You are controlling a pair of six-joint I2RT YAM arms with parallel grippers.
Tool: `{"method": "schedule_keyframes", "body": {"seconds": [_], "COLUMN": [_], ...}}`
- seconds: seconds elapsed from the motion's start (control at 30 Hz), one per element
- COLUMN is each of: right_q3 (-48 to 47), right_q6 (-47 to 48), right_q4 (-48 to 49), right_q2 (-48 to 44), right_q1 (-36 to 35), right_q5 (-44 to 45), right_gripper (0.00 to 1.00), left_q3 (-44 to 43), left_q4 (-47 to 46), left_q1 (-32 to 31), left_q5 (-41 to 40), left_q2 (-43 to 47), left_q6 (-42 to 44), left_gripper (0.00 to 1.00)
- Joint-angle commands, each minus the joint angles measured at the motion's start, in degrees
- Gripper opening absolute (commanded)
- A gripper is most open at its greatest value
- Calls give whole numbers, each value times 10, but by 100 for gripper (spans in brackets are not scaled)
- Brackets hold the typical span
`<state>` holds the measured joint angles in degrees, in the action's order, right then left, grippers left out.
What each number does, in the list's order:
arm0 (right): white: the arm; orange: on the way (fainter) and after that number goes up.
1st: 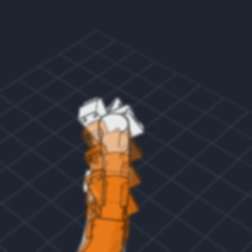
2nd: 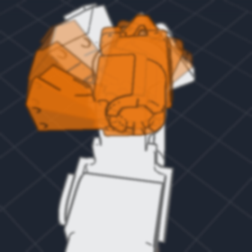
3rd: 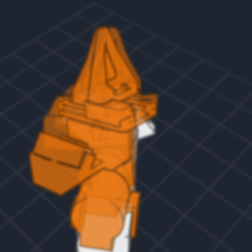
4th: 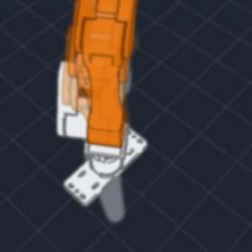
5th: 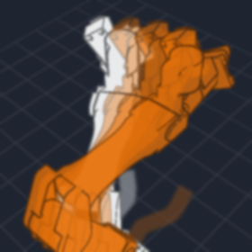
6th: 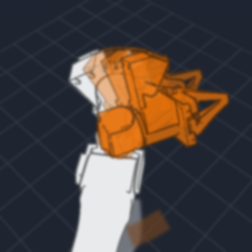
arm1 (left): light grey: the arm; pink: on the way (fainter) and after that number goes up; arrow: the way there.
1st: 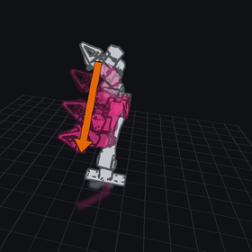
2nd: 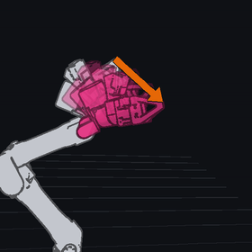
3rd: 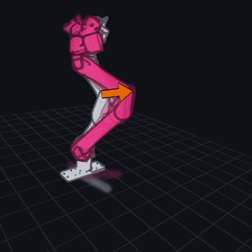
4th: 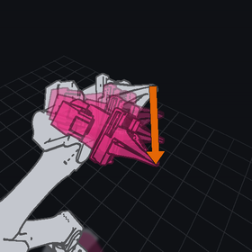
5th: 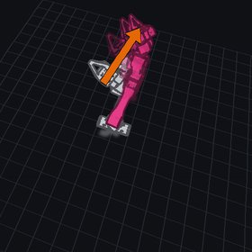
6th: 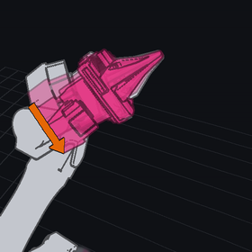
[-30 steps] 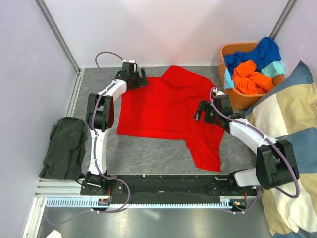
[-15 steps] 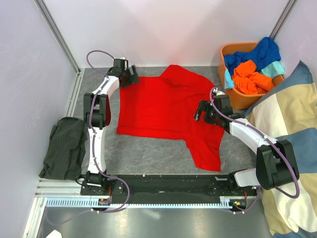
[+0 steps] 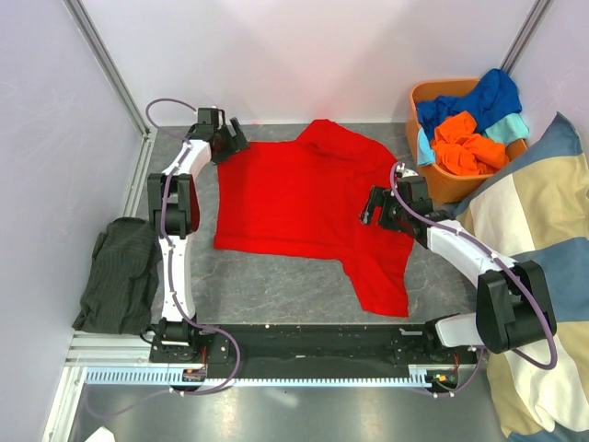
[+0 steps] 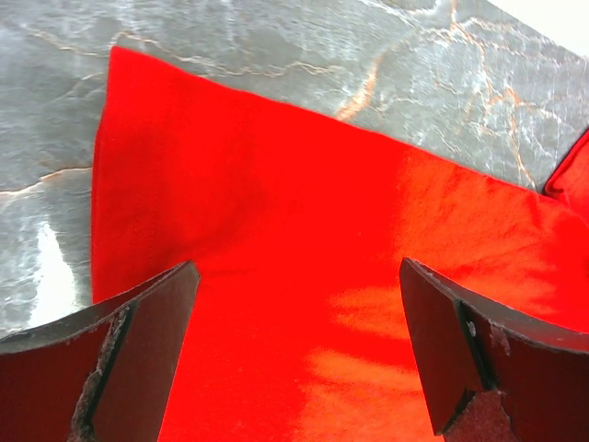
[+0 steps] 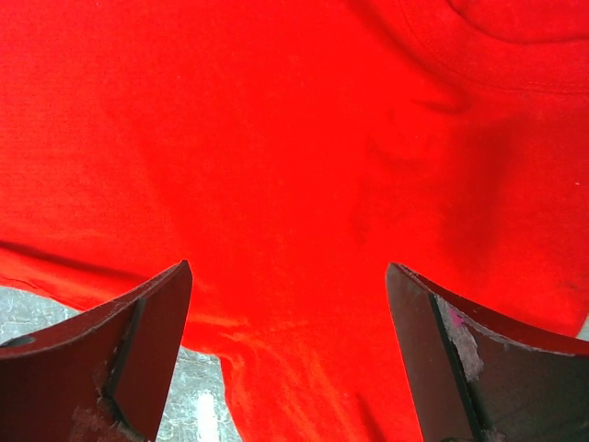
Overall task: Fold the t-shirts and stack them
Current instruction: Flatten out the tshirt
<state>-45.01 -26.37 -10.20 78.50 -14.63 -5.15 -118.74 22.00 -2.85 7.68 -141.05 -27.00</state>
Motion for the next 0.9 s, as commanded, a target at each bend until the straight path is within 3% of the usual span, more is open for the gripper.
{"method": "schedule_keyframes", "body": {"seconds": [0.0,0.37,0.5,0.73,0.87], "right_q3": [5,5,5,10,12], "right_q6": [-6,-1,8,12,11], "right_q4": [3,-4,-13,-18,-21], "right_q2": [-20,-24,-33,-55,-64], "right_q1": [0,-1,0,-1,0], "right_q5": [-2,-6,-10,-26,-30], "right_gripper": [95,95,95,95,95], "left_q3": [-22,8,79,118,236], "left_q4": [41,20,-107,-156,-200], "left_q1": [18,28,28,28,28], "left_q5": [-13,-8,44,72,65], "left_q2": [-32,-19,52,163,270], "left_q6": [-37,-61,-76,-97,-105], "left_gripper": [100,100,100,100,100]}}
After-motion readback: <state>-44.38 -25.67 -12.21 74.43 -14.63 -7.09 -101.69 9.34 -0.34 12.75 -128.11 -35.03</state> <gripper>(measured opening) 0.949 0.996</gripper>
